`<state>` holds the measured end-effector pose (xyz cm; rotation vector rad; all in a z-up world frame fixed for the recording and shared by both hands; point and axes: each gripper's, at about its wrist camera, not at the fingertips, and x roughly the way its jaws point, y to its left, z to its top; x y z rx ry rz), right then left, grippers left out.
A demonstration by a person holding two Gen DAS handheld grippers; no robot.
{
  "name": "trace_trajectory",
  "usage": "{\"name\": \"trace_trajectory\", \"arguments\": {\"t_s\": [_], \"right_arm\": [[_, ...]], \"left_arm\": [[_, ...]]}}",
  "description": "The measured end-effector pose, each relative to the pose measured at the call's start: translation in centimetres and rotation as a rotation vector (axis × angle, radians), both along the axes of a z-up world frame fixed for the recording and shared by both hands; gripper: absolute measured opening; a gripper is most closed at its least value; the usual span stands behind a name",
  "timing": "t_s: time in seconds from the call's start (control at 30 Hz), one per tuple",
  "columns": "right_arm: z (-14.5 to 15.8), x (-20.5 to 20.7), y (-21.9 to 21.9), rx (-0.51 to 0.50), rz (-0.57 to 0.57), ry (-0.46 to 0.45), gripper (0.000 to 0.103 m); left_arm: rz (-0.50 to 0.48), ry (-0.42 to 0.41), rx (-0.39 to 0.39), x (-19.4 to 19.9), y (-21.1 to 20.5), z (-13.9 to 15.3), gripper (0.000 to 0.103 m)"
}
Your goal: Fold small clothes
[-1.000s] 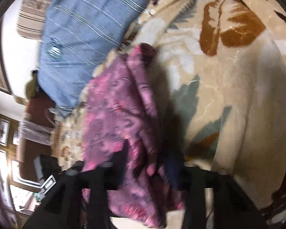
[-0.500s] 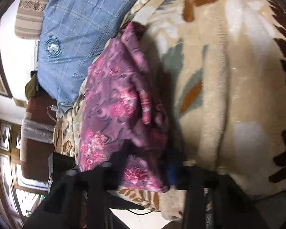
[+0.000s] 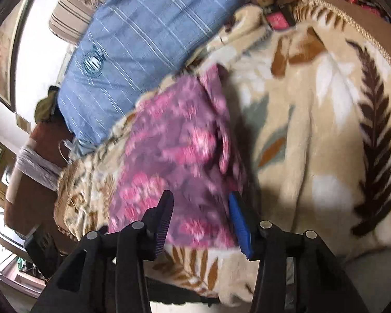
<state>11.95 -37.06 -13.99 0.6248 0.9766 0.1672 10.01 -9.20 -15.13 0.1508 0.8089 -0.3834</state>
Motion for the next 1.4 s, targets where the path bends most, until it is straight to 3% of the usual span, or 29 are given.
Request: {"name": "trace_trajectory", "arguments": {"t_s": [0.07,0.1,0.13,0.17,0.23,0.3,0.4,0.47,0.6,0.63,0.67,0.7,0.77,0.87,1.03,1.1,1.27,1.37,1.4], "right_arm": [[-1.0,0.5,0.7,-0.069,0.008,0.061,0.035],[-0.9,0.8,1.0,-0.119,-0.005,0.078,0.028],[-0.9,1.0,1.3,-0.159,-0.013,0.088,0.027],[-1.0,1.1,1.4,-0.177,-0.013,0.093,0.027],[-1.2,1.1,1.7,-0.267,-0.037,0.122,0.031],[-1.7,1.3,2.1,-0.265,-0.022,0.141,0.031],[-2.0,1.7,2.2,-0.244,0.000,0.149,0.032],[-2.1,1.9,2.1,-0.249,0.005,0.153,0.032],[-1.5,1.7,1.4,-0.186,0.001,0.121,0.040],[-0.9,1.3,0.9,-0.139,-0.013,0.083,0.047],[-0.4,0.9,0.3,-0.097,-0.029,0.052,0.054],[0.1,0.6,-0.5,-0.044,-0.045,0.016,0.069],[0.9,0.7,-2.0,0.064,-0.065,-0.025,0.074],[0.9,2.9,-3.1,0.164,-0.036,0.005,0.075],[-1.5,7.3,-2.7,0.184,0.024,0.096,0.075],[-2.4,7.5,-2.6,0.185,0.032,0.104,0.075],[-2.7,6.8,-2.5,0.135,0.066,0.112,0.071],[-3.1,7.0,-2.9,0.141,0.061,0.126,0.054],[-3.3,7.0,-3.0,0.147,0.063,0.130,0.044]], "left_arm": [[0.036,-0.052,0.040,0.3,-0.5,0.1,0.072],[0.046,-0.066,0.045,0.5,-0.6,0.1,0.064],[0.046,-0.062,0.035,0.7,-0.5,0.0,0.056],[0.028,-0.029,-0.002,0.7,-0.3,-0.1,0.031],[0.041,-0.039,-0.049,-0.1,0.4,0.0,0.019],[0.076,-0.033,-0.094,-0.4,1.3,-0.2,0.017],[0.143,0.040,-0.209,0.4,3.1,-1.8,0.017],[0.140,0.032,-0.190,0.2,2.6,-1.6,0.018],[0.101,0.086,-0.222,-0.6,3.2,-0.7,0.034],[0.082,0.116,-0.249,-0.8,3.8,-0.4,0.039],[0.070,0.153,-0.297,-1.0,4.7,0.0,0.054],[0.071,0.176,-0.338,-1.0,5.5,0.3,0.066],[0.083,0.241,-0.435,-0.2,7.2,1.0,0.070],[0.103,0.350,-0.538,3.0,8.1,1.1,0.079],[0.068,0.601,-0.651,8.9,6.3,-2.5,0.080],[0.063,0.649,-0.675,9.5,5.9,-3.9,0.085],[0.037,0.639,-0.750,8.1,6.3,-4.9,0.087],[0.038,0.632,-0.755,8.0,6.0,-5.0,0.083],[0.033,0.629,-0.742,8.1,5.8,-4.9,0.072]]}}
